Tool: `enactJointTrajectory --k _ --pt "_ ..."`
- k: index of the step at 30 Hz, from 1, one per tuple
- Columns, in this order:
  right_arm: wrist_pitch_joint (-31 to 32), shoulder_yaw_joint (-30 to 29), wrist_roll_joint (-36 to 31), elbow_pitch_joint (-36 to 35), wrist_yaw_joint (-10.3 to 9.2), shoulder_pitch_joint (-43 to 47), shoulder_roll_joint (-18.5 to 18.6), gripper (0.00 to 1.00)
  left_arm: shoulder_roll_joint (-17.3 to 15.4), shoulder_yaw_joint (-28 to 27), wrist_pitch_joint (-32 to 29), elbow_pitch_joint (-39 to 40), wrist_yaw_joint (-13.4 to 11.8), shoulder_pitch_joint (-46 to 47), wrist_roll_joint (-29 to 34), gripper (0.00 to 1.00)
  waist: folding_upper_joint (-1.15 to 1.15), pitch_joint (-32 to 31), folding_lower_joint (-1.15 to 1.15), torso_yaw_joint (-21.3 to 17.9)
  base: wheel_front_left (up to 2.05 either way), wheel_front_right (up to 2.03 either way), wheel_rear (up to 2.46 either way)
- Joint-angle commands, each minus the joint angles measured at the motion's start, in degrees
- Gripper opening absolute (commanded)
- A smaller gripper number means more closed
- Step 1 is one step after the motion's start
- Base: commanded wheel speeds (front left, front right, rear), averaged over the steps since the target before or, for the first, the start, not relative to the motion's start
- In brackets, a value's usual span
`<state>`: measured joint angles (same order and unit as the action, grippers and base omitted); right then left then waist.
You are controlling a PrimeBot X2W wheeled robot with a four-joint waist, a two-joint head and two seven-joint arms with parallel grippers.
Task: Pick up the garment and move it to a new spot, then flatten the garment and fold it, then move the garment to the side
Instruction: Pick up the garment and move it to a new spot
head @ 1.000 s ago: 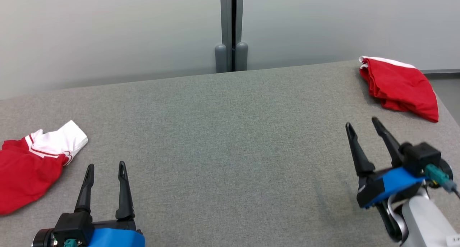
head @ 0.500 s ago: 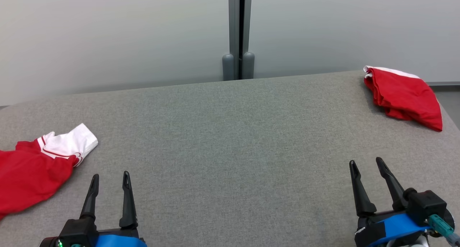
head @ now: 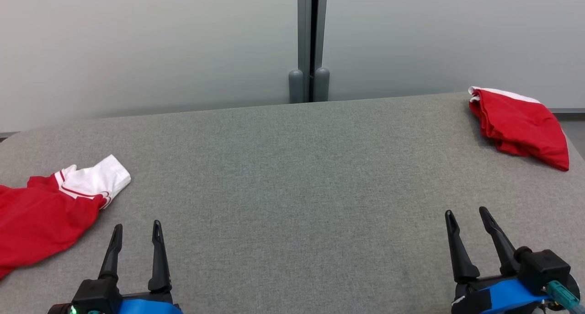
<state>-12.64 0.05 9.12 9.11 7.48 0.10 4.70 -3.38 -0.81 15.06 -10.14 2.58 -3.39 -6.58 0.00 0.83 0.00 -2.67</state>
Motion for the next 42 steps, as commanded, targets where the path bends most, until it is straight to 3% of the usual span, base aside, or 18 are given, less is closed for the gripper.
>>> enactJointTrajectory --k 1,10,17,42 --pt "0.34 -0.17 -0.40 -0.34 0.03 0.77 -0.17 1.00 0.01 0.04 0.16 0.18 0.13 0.46 0.10 1.00 0.00 -0.03 0.00 0.15 0.00 0.00 0.00" --pt "0.47 -0.08 -0.38 -0.55 0.03 1.64 -0.48 1.00 0.05 -0.50 0.16 -0.15 0.29 0.74 0.41 1.00 0.00 -0.18 0.00 1.26 0.00 0.00 0.00" --pt "0.38 0.22 0.34 0.13 0.03 1.85 -0.82 1.00 -0.09 -1.14 0.16 -0.70 0.40 1.25 0.46 1.00 0.00 -0.39 0.00 4.25 0.00 0.00 0.00" --pt "-0.20 0.75 1.00 2.10 0.02 2.06 -1.54 1.00 -0.82 -3.90 0.16 -0.58 -0.35 0.00 0.15 1.00 0.00 0.20 0.00 23.77 0.00 0.00 0.00"
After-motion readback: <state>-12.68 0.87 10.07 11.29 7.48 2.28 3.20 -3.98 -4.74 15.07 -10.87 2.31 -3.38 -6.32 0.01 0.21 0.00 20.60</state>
